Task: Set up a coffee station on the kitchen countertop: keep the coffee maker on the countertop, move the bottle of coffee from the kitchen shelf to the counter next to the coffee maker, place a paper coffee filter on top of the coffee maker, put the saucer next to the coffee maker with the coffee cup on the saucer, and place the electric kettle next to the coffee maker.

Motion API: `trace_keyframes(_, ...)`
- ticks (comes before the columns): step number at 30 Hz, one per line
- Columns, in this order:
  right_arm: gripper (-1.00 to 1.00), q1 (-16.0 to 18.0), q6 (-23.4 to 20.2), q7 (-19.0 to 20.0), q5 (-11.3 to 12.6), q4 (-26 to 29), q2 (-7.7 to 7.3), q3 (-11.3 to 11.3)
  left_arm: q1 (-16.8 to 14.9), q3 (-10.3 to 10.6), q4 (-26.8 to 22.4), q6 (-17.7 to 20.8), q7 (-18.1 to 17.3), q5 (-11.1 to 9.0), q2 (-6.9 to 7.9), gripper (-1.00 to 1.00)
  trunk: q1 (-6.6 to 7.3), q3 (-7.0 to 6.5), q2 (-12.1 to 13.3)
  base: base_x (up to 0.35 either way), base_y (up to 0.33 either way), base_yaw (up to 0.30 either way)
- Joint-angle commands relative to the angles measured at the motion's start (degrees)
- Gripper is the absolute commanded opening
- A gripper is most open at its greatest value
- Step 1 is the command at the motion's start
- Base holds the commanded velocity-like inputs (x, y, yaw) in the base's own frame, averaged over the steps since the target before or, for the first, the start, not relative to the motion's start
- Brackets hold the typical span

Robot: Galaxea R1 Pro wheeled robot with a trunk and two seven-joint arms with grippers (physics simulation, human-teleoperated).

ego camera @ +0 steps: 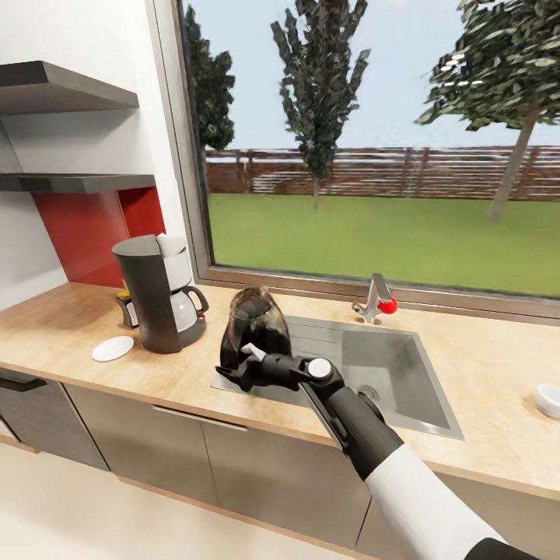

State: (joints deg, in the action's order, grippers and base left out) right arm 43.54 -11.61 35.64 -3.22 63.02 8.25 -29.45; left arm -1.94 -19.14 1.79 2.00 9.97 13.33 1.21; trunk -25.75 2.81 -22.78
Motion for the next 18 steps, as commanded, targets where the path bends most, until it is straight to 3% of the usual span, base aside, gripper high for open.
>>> trace_keyframes(1, -1.0, 0.1, -0.6, 0.2, -0.2, 0.4, 0.23, 0.1, -0.1, -0.4, 0.1, 0.0, 0.1, 0.6, 0.11, 1.0, -0.03, 0.13, -0.1, 0.0, 0.0, 0.0)
trace_keyframes(6, -1.0, 0.1, -1.1, 0.2, -0.3, 1.6, 0.63, 0.1, -0.1, -0.4, 0.1, 0.1, 0.1, 0.6, 0.27, 1.0, -0.03, 0.13, -0.1, 0.0, 0.07, 0.0)
trace_keyframes(18, -1.0, 0.1, -0.6, -2.0, -0.8, -1.7, 0.71, 0.0, -0.1, -0.4, 0.1, 0.1, 0.1, 0.6, 0.05, 1.0, -0.03, 0.13, -0.1, 0.0, 0.291, 0.0)
